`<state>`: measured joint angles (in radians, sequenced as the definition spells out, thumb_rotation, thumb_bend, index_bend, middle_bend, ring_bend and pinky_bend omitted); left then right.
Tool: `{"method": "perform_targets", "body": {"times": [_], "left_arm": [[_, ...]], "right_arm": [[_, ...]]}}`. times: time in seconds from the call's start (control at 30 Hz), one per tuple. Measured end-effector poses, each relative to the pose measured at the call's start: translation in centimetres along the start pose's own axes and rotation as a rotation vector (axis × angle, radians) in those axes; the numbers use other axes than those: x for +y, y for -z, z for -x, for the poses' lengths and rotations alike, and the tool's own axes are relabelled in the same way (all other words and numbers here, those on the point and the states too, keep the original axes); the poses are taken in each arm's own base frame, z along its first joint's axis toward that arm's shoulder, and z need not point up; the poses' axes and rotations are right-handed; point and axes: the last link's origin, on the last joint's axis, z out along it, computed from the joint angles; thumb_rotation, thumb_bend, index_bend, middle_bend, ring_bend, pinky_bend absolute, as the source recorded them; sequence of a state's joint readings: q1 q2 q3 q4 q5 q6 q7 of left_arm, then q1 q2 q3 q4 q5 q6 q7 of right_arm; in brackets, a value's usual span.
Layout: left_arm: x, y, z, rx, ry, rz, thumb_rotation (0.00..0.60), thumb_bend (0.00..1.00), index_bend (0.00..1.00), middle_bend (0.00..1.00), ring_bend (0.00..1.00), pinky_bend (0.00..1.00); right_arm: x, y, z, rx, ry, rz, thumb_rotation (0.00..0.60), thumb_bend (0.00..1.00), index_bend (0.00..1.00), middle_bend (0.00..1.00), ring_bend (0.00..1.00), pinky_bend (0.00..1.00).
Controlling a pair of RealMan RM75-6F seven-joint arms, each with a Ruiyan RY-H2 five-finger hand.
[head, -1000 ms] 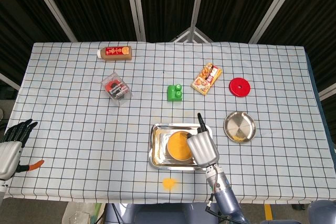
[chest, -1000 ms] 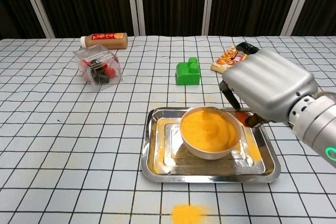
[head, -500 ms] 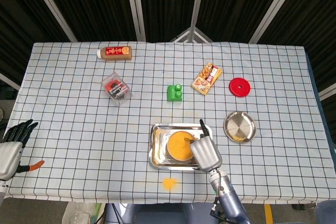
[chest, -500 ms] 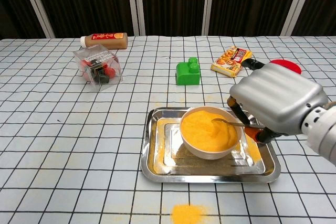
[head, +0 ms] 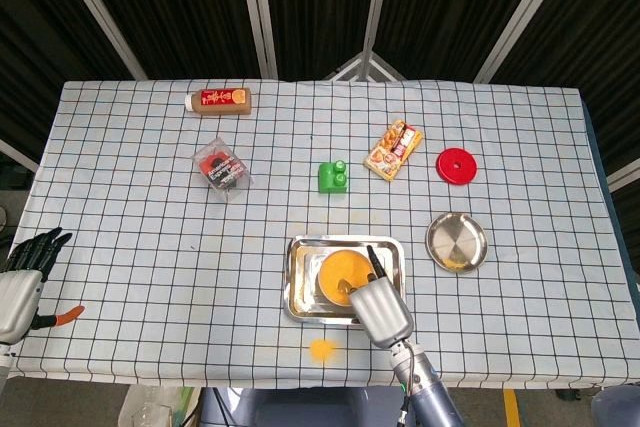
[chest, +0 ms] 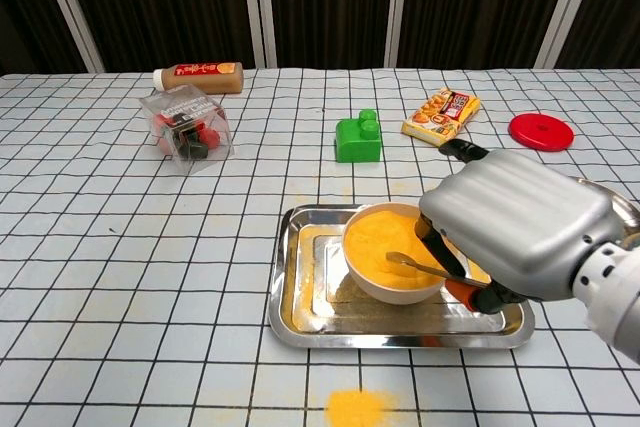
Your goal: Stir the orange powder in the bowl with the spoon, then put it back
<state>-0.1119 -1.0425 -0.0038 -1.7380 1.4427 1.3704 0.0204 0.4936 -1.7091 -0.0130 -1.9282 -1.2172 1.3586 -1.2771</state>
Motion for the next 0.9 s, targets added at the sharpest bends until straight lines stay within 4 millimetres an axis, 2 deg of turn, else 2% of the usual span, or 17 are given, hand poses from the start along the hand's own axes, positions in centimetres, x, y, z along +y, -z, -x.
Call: {"method": "perform_targets", "body": {"times": [0.17,0.53,0.9], "left_arm": [[0.0,0.0,0.0,0.0,0.001,0.0,0.6,0.0,0.0,0.0,0.0,0.0],[0.0,0.0,0.0,-0.002,0.0,0.001,0.6,0.0,0.0,0.0,0.0,0.0],[0.0,0.0,0.1,-0.003,-0.003,0.001,0.6,0.0,0.0,0.0,0.0,0.0]], "right_arm": [[-0.1,-0.6,-0.6,0.068,-0.026,0.004,0.6,0.94,0.95,0.83,0.56,0.01],[1.7,-2.6,-0.4,0.126,-0.035,0.087,0.6,0.94,0.95,0.83,0.56,0.01],[2.6,-2.6,0.6,0.092,-0.027,0.116,0.6,0.94,0.95,0.83,0.56,0.01]]}}
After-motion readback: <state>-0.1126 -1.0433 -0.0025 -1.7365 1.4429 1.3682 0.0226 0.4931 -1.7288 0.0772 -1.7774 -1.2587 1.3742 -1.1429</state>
